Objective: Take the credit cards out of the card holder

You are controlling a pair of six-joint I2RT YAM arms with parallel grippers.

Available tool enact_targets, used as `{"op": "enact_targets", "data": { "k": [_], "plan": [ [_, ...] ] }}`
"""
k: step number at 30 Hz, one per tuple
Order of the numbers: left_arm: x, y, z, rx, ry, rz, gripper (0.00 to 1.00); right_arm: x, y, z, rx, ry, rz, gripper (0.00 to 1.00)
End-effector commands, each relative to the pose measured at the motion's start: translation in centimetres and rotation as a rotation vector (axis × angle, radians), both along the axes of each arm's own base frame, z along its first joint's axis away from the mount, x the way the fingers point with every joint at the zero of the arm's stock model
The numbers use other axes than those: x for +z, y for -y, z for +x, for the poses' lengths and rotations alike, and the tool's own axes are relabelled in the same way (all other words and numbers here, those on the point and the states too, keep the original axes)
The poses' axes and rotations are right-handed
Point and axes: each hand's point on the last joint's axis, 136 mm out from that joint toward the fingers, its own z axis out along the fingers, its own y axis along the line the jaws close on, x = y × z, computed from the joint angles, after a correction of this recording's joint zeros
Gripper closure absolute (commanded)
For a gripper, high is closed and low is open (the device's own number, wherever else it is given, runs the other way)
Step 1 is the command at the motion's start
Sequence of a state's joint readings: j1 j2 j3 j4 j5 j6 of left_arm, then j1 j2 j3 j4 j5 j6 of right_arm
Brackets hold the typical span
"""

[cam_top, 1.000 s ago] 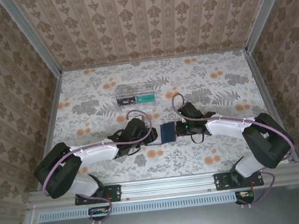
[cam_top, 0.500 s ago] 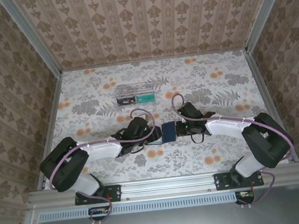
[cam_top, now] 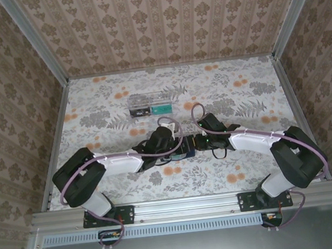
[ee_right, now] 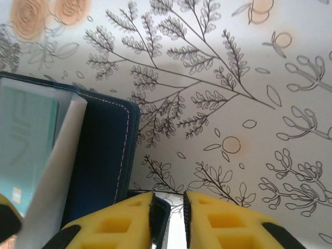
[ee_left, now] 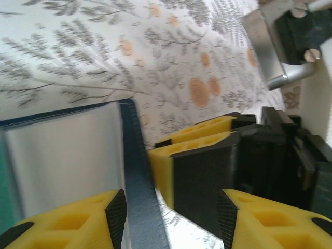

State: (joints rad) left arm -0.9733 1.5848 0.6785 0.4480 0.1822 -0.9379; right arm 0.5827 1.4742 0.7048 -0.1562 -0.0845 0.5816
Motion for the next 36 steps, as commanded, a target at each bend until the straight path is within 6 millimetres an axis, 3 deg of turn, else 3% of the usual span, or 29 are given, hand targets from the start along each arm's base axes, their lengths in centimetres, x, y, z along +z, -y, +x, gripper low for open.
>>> {"op": "enact_targets", "data": {
  "k": [1, 5, 6, 12, 25, 30, 36],
  "plan": [
    [0.2, 1.6, -0.3, -0.052, 0.013, -0.020, 0.48, 1.3, 0.8, 0.5, -0.038, 0.045, 0.018, 0.71],
    [-0.6, 2.1, -0.6, -0.055, -0.004, -0.030, 0.49, 1.4, 1.1, 0.4, -0.051, 0.044, 0.039, 0.62],
    [-0.8, 2.1, -0.6, -0.054, -0.008, -0.029, 0.49, 2.5, 1.1, 0.6, -0.053, 0.067, 0.060, 0.61],
    [-1.7, 2.0, -1.1, -0.050, -0.023, -0.023, 0.49, 3.0, -0.1, 0.8, -0.037, 0.057, 0.154, 0.63],
    [0.4, 0.0, -0.5, -0.007, 0.030, -0.028, 0.49, 1.5, -2.0, 0.5, -0.008, -0.018, 0.236, 0.64],
    [1.9, -1.6, 0.2, 0.026, 0.058, -0.024, 0.48, 0.2, -1.5, 0.5, -0.018, -0.046, 0.184, 0.72],
    [2.2, -5.4, 0.9, 0.097, 0.081, 0.045, 0.48, -0.8, -1.0, 0.4, -0.019, -0.062, 0.140, 0.78]
  ]
}}
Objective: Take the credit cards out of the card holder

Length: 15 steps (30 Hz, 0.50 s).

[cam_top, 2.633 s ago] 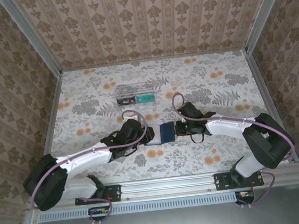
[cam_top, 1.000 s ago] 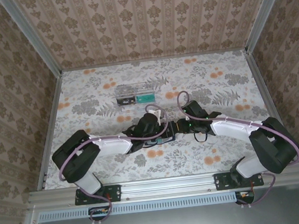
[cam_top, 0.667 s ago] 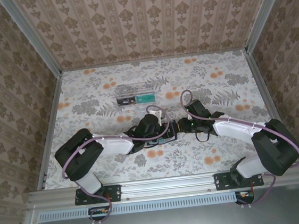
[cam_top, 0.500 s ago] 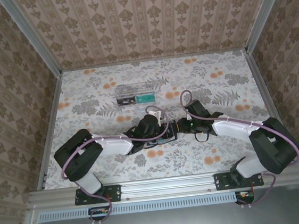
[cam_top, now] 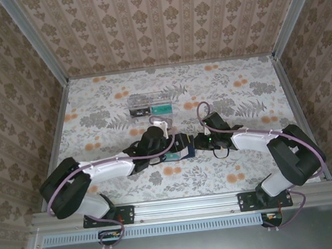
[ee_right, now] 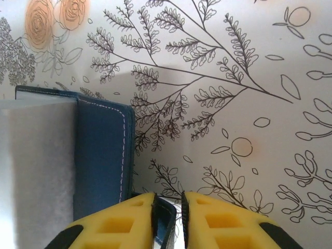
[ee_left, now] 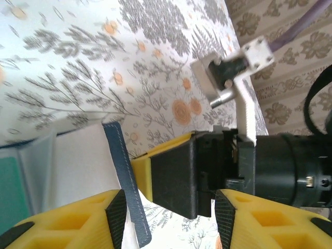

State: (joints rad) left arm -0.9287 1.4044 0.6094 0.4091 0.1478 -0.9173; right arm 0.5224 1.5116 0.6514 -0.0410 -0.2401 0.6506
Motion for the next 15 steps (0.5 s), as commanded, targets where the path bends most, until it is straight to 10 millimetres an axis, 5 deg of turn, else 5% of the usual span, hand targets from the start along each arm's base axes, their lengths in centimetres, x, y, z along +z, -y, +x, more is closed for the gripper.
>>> {"op": "enact_targets", "data": {
  "k": [1, 8, 15],
  "plan": [
    [-1.3, -3.1, 0.2, 0.051, 0.006, 0.095, 0.48, 0.4, -0.4, 0.6, 0.014, 0.017, -0.010, 0.78],
    [-3.4, -8.1, 0.4, 0.161, -0.030, 0.173, 0.49, 0.4, -0.4, 0.7, 0.020, 0.017, -0.018, 0.78],
    [-4.9, -9.0, 0.4, 0.170, -0.058, 0.196, 0.65, 0.4, -0.5, 0.7, 0.023, 0.017, -0.019, 0.78]
  ]
}}
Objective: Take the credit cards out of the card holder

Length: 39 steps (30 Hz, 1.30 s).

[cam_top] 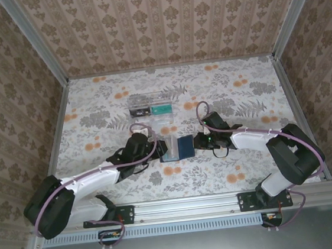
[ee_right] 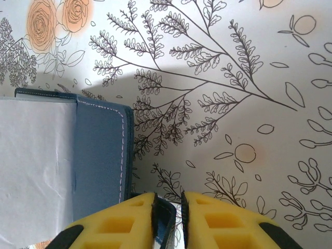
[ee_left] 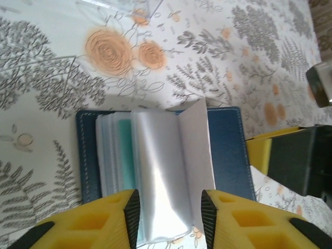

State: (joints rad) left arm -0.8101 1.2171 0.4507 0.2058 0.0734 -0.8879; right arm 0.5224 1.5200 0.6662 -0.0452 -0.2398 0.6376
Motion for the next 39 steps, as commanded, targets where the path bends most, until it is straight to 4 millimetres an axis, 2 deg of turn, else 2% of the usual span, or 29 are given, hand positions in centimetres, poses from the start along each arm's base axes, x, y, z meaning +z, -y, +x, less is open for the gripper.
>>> {"op": "enact_targets", "data": {
  "k": [1, 7, 15, 21, 28, 36, 39],
  "plan": [
    [-0.7, -0.3, 0.1, 0.000, -0.002, 0.024, 0.68, 0.3, -0.3, 0.4, 0.012, 0.008, -0.014, 0.78],
    [-1.8, 0.0, 0.5, 0.000, -0.031, 0.043, 0.76, 0.4, -0.3, 0.4, 0.013, 0.009, -0.012, 0.78],
    [-2.9, 1.1, 0.9, -0.023, -0.060, 0.050, 0.73, 0.5, -0.4, 0.4, 0.016, 0.010, -0.011, 0.78],
    [-3.4, 0.0, 0.9, 0.015, -0.062, 0.085, 0.72, 0.4, -0.4, 0.3, 0.018, 0.009, -0.010, 0.78],
    [-3.7, -0.3, 0.8, 0.021, -0.072, 0.099, 0.86, 0.3, -0.5, 0.4, 0.019, 0.008, -0.007, 0.78],
    [-4.1, 0.9, 0.9, -0.019, -0.088, 0.084, 0.86, 0.3, -0.5, 0.3, 0.020, 0.008, -0.005, 0.78],
    [-3.9, 1.6, 0.8, -0.041, -0.085, 0.077, 0.81, 0.3, -0.5, 0.4, 0.019, 0.010, -0.005, 0.78]
  ]
}}
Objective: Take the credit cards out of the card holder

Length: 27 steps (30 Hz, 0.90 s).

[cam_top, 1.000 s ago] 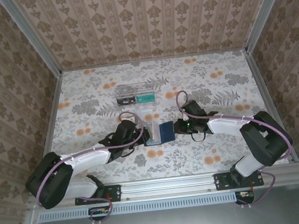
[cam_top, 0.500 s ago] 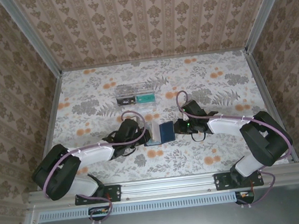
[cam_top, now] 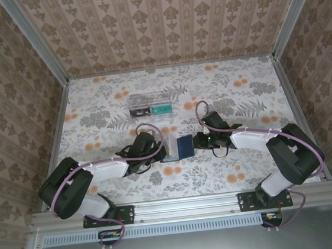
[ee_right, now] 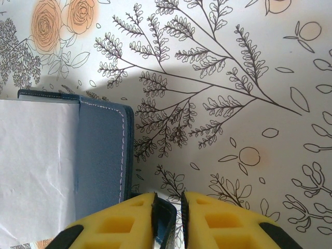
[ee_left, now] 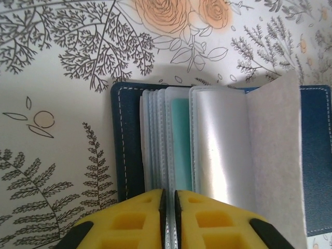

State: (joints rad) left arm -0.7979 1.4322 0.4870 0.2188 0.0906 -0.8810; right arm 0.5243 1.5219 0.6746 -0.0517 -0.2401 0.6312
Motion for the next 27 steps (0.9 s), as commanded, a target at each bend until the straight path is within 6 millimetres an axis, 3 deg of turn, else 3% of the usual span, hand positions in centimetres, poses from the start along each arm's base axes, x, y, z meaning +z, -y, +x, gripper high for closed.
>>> {"op": "enact_targets", "data": {
  "k": [1, 9, 17, 27],
  "plan": [
    [1.5, 1.7, 0.5, -0.042, 0.035, -0.041, 0.80, 0.2, -0.4, 0.3, 0.012, 0.007, -0.003, 0.78],
    [2.0, 3.3, 0.1, -0.095, 0.053, -0.044, 0.57, 0.1, -0.4, 0.3, 0.011, 0.004, -0.002, 0.78],
    [3.4, 6.2, -0.3, -0.172, 0.082, -0.065, 0.55, 0.1, -0.4, 0.3, 0.011, 0.004, -0.003, 0.77],
    [3.4, 9.6, -1.1, -0.245, 0.070, -0.120, 0.55, 0.4, -0.2, 0.4, 0.002, 0.016, -0.010, 0.76]
  ]
}}
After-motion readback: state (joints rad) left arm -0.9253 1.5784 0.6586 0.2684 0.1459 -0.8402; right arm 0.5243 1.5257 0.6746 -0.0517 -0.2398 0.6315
